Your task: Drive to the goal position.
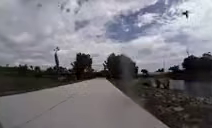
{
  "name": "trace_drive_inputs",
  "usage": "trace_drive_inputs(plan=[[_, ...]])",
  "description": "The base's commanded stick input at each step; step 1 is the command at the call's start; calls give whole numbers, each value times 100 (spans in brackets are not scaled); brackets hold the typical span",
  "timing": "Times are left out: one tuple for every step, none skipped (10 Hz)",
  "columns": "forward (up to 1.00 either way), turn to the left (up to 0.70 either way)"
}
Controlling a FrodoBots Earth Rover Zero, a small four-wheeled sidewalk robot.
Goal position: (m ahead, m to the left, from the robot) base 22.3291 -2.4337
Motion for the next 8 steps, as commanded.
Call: trace_drive_inputs(plan=[[60, 1], [60, 1], [60, 2], [60, 11], [60, 15], [60, 15], [60, 9], [60, 2]])
